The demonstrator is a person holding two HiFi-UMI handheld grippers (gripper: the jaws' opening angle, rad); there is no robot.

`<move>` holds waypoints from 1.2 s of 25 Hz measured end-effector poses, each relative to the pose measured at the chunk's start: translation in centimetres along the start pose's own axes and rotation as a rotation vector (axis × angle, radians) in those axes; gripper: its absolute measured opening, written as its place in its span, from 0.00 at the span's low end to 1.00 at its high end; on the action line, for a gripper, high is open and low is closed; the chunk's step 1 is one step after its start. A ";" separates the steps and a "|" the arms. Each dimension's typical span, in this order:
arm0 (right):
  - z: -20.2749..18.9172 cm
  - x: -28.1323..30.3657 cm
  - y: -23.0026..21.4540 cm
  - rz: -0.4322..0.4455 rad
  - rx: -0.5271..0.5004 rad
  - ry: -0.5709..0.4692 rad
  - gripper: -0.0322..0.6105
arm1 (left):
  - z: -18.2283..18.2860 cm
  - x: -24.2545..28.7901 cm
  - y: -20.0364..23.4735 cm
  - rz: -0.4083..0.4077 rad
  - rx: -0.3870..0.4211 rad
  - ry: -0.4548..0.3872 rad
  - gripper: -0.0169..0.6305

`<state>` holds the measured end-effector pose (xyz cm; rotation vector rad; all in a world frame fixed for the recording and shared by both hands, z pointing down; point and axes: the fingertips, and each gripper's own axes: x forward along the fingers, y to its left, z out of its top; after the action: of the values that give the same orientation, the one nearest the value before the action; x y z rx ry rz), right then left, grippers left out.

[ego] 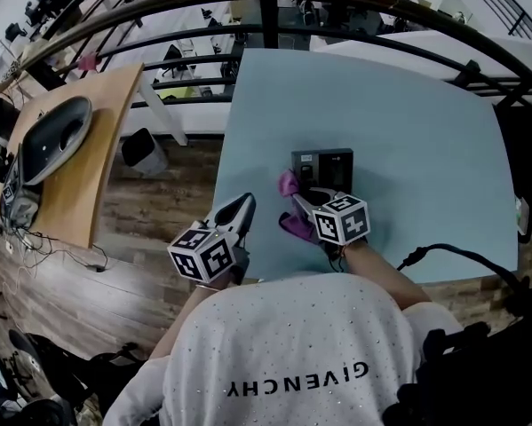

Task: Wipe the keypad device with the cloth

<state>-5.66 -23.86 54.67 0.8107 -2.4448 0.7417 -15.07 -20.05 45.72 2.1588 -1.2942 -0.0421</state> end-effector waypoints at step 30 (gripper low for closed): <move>-1.4 -9.3 -14.9 -0.322 0.290 -0.165 0.12 | -1.0 3.8 -4.1 -0.046 0.022 0.032 0.03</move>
<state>11.03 -29.42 55.57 1.3867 -2.2897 0.9453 -9.50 -21.26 45.48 2.1997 -1.2321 -0.0119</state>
